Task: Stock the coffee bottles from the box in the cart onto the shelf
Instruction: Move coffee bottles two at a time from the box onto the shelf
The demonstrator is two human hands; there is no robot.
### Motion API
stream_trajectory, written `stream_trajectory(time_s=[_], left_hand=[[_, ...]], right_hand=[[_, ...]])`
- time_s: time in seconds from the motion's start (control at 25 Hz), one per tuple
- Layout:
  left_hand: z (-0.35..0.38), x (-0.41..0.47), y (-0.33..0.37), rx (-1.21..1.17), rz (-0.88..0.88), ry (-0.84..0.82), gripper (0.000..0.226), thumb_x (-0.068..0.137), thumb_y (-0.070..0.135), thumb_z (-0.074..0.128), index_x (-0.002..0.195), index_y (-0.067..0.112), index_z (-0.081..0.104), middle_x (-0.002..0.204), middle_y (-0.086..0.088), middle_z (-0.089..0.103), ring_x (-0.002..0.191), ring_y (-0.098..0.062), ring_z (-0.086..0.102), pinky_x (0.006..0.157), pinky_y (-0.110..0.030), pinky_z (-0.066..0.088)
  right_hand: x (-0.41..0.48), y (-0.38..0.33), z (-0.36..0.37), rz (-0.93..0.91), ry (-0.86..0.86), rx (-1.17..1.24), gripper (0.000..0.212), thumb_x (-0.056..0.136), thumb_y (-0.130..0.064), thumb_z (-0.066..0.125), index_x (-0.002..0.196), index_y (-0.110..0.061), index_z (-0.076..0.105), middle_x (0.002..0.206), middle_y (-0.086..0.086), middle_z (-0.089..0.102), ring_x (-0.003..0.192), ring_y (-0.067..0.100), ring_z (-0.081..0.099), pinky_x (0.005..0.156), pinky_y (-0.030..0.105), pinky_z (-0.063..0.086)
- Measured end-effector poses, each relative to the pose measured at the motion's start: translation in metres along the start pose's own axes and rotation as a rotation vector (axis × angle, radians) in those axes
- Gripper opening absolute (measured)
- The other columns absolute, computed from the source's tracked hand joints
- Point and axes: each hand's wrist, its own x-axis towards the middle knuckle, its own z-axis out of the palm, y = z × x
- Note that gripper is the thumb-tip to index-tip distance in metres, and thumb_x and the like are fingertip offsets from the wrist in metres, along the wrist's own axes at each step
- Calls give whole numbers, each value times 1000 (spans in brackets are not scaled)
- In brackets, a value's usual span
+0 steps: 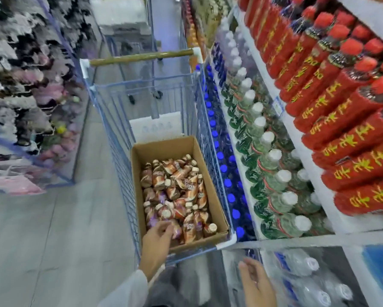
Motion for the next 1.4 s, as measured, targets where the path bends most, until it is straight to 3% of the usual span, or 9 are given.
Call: stream_trajectory(time_s=[0.2, 0.32, 0.48, 0.6, 0.8, 0.92, 1.12, 1.24, 1.4], left_hand=[[23, 103, 14, -7, -149, 76, 19, 98, 30, 61, 109, 15, 66, 106, 1, 65, 105, -20, 60, 87, -26, 39], [34, 181, 19, 73, -258, 145, 45, 93, 42, 58, 126, 11, 62, 126, -10, 66, 116, -32, 59, 100, -35, 43], [44, 267, 10, 169, -320, 115, 74, 90, 49, 57, 153, 17, 35, 142, -20, 54, 129, -42, 52, 110, -43, 41], [53, 315, -5, 129, -400, 159, 83, 87, 51, 61, 154, 13, 32, 145, -21, 52, 130, -42, 51, 110, -43, 41], [68, 345, -22, -16, -642, 288, 123, 65, 54, 86, 150, 0, 16, 148, -23, 44, 133, -42, 47, 112, -48, 38], [64, 333, -19, 37, -584, 254, 113, 67, 56, 81, 149, -2, 29, 145, -19, 49, 129, -40, 51, 109, -45, 42], [34, 279, -4, -150, -537, 131, 83, 69, 60, 75, 128, 3, 63, 120, -10, 70, 102, -28, 67, 96, -38, 52], [15, 218, 9, -336, -459, 61, 57, 82, 44, 77, 122, 4, 65, 103, -6, 75, 95, -21, 72, 91, -39, 58], [-9, 131, 24, -461, -453, 1, 54, 81, 40, 78, 123, 10, 64, 105, -6, 77, 92, -18, 75, 79, -32, 57]], right_hand=[[19, -33, 37, 80, -153, -83, 12, 94, -18, 67, 104, -25, 67, 101, -3, 70, 93, 12, 64, 77, 14, 43], [37, -49, 57, 100, -234, -81, 11, 95, -21, 66, 105, -25, 65, 104, -8, 68, 97, 3, 62, 71, 10, 44], [58, -57, 80, 130, -311, -150, 10, 94, -30, 66, 103, -35, 64, 103, -17, 67, 101, -1, 61, 82, 18, 43], [70, -54, 92, 193, -312, -134, 12, 93, -26, 68, 102, -33, 65, 103, -17, 68, 100, -4, 60, 89, 25, 44], [76, -38, 100, 284, -313, -178, 13, 91, -23, 71, 102, -29, 68, 102, -16, 71, 92, -8, 63, 86, 23, 44], [78, -36, 103, 301, -348, -225, 14, 91, -27, 70, 103, -33, 66, 104, -17, 70, 99, -3, 62, 93, 26, 46], [98, -57, 111, 245, -474, -304, 16, 96, -40, 61, 112, -37, 60, 108, -22, 64, 101, -7, 57, 81, 16, 43], [135, -58, 143, 179, -506, -394, 26, 97, -45, 58, 120, -32, 57, 112, -20, 61, 102, -1, 58, 88, 24, 46], [211, -38, 222, 198, -431, -456, 49, 90, -43, 65, 130, -22, 47, 129, -2, 60, 114, 21, 61, 100, 45, 51]])
